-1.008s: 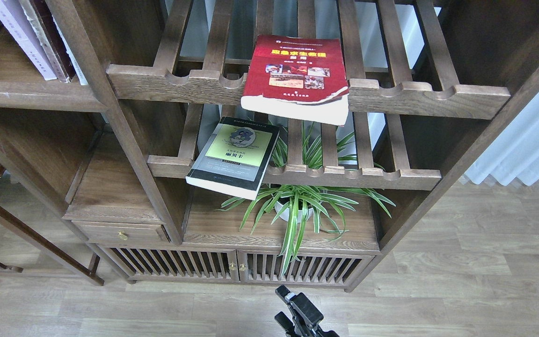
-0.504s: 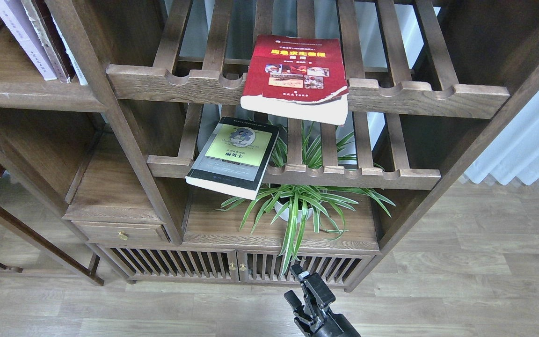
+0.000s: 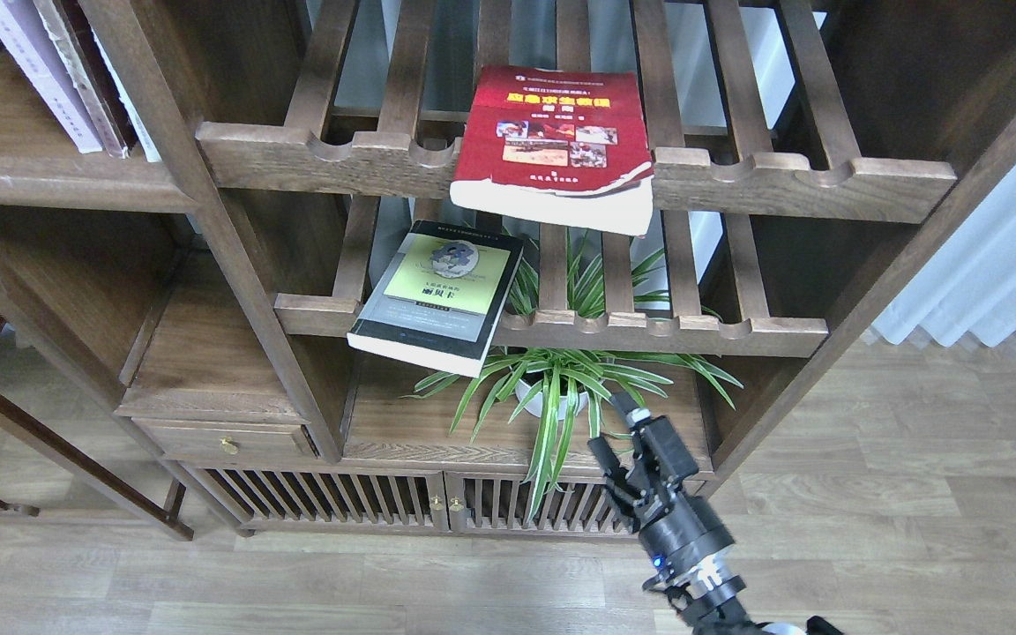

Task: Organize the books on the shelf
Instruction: 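Reach the right gripper up toward the red book on the upper slats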

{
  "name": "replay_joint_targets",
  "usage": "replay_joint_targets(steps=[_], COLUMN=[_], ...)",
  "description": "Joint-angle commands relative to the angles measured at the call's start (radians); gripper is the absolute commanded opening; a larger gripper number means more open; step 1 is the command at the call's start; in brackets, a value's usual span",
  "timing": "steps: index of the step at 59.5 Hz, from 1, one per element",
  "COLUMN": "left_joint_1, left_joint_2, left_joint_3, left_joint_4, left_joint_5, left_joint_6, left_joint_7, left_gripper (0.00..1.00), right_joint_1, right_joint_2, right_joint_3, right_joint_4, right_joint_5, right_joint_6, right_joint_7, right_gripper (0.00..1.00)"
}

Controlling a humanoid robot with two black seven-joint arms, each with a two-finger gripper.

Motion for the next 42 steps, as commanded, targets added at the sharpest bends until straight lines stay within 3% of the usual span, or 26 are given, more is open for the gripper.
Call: replay_joint_targets(steps=[1, 23, 42], left_joint_1=[0.021, 0.038, 0.047], left_joint_2=[-0.007, -0.01, -0.011], left_joint_3=[0.01, 0.01, 0.01], left_joint_4=[0.014, 0.035, 0.072], left_joint_5=[0.0, -0.002, -0.002], left_joint_6=[0.0, 0.0, 0.0], left_joint_7=[-0.002, -0.004, -0.004], left_gripper=[1.0, 1.0, 1.0], right_joint_1=[0.022, 0.111, 0.12], right_joint_2=[-0.048, -0.169, -0.096], right_joint_3=[0.039, 0.043, 0.034], right_joint_4=[0.072, 0.152, 0.241], right_joint_5=[0.0, -0.038, -0.276], right_joint_6=[0.0, 0.0, 0.0], right_joint_7=[0.0, -0.012, -0.017], right_gripper=[1.0, 1.0, 0.99])
